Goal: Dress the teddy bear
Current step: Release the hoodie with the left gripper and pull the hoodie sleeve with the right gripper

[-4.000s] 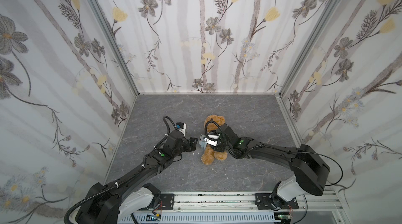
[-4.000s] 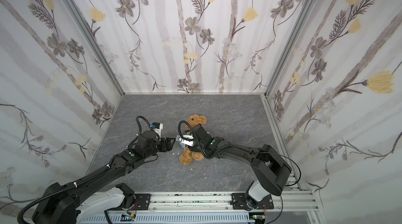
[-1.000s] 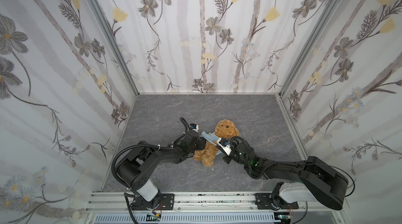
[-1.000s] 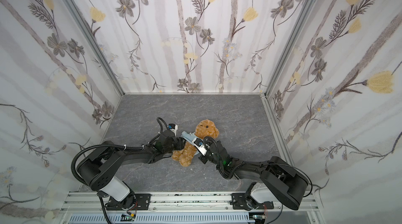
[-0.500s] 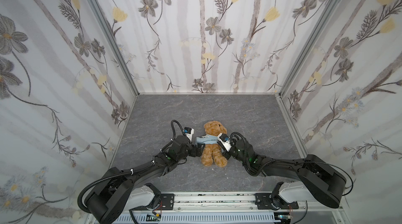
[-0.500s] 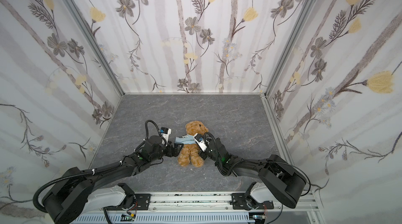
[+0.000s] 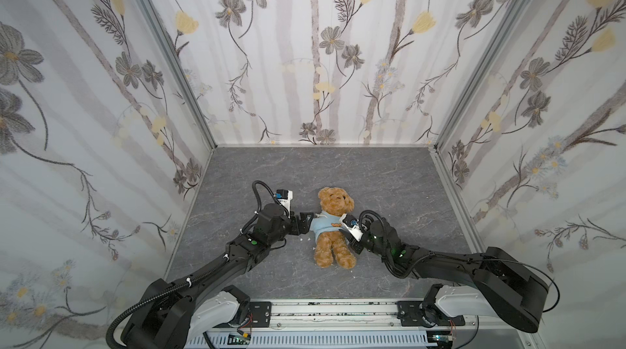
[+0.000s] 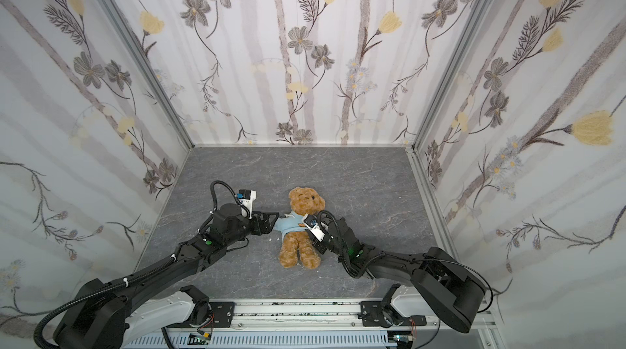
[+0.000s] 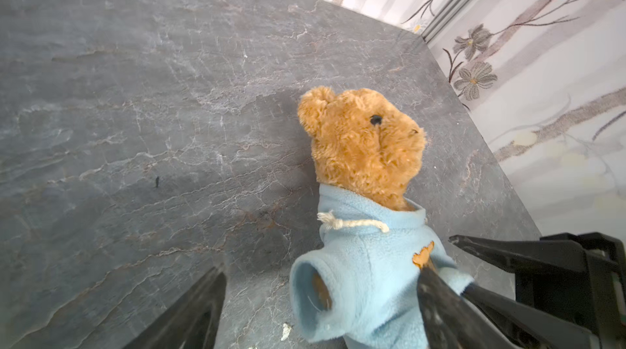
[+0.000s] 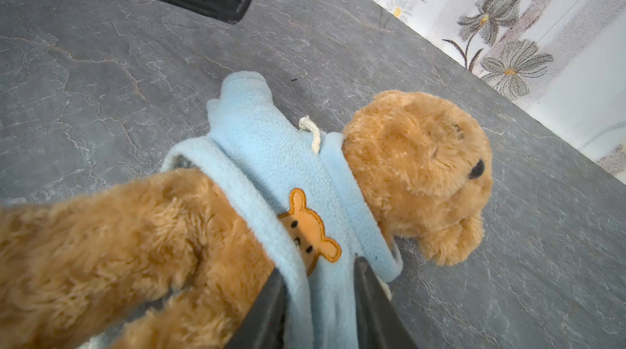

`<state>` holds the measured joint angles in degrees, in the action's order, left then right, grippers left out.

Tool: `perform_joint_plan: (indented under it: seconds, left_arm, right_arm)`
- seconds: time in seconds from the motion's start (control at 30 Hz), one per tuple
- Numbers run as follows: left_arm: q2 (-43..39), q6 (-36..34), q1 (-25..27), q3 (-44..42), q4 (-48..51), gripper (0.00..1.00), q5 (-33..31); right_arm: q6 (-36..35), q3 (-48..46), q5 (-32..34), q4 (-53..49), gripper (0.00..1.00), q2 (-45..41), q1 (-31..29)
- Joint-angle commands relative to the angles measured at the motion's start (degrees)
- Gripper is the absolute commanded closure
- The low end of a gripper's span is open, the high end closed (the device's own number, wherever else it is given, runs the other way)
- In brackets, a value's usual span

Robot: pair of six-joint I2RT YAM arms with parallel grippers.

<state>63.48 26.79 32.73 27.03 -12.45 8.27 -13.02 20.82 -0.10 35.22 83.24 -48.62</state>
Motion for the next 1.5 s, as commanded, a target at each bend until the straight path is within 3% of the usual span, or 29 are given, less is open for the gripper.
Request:
perform_joint_plan:
  seconds: [0.0, 0.17, 0.27, 0.37, 0.47, 0.57, 0.63, 0.77, 0.83, 0.9, 1.2, 1.4, 1.47]
  left_arm:
    - [2.5, 4.4, 0.0, 1.1, 1.0, 0.13, 1.0]
    - [1.0, 5.2, -0.3, 0.9, 1.0, 0.12, -0.2]
    - [-1.8, 7.1, -2.2, 0.1, 1.1, 0.12, -1.0]
    - [-1.1, 9.2, -4.0, 0.6, 2.5, 0.15, -0.1]
    - [0.6, 9.3, -4.3, 2.5, 5.5, 0.18, -1.2]
    - [0.2, 8.7, -4.6, 3.1, 6.3, 0.18, -3.1]
    - [-0.6, 8.6, -5.1, 3.3, 6.7, 0.17, -4.6]
    - [-2.3, 8.7, -6.9, 3.0, 7.7, 0.17, -6.1]
    - [-3.1, 8.5, -7.9, 2.8, 8.0, 0.16, -5.8]
    - [-4.1, 8.0, -8.4, 2.6, 8.2, 0.16, -6.0]
    - [-7.4, 7.9, -11.7, 0.8, 9.0, 0.16, -5.7]
    - [-7.8, 7.3, -11.8, 1.3, 9.6, 0.16, -5.0]
    - [-8.1, 6.4, -11.9, 1.5, 9.7, 0.16, -4.2]
  right_arm:
    - [-0.5, 0.4, -2.7, -0.9, 0.6, -1.7, 0.1]
    - [4.8, 2.2, -8.2, -2.4, 0.51, -6.3, -0.4]
    - [11.3, 5.4, -8.3, -5.4, 0.39, -7.7, -2.8]
    - [19.1, 9.2, -5.4, -9.7, 0.35, -6.0, -7.5]
    - [27.4, 12.4, 3.3, -15.9, 0.29, -3.7, -12.4]
    - [35.4, 18.4, 18.0, -29.6, 0.21, -0.7, -17.3]
    - [40.5, 24.2, 23.6, -39.0, 0.19, 2.6, -19.0]
    - [45.3, 32.0, 31.7, -50.4, 0.15, 9.2, -22.5]
    - [45.8, 35.8, 35.5, -54.9, 0.04, 13.1, -24.3]
    - [45.2, 39.2, 38.1, -58.4, 0.01, 16.9, -25.3]
    - [40.0, 43.9, 47.0, -62.0, 0.03, 27.0, -24.5]
    - [38.0, 36.7, 44.7, -56.8, 0.24, 23.4, -20.5]
    - [35.2, 32.1, 41.0, -50.5, 0.36, 19.3, -19.0]
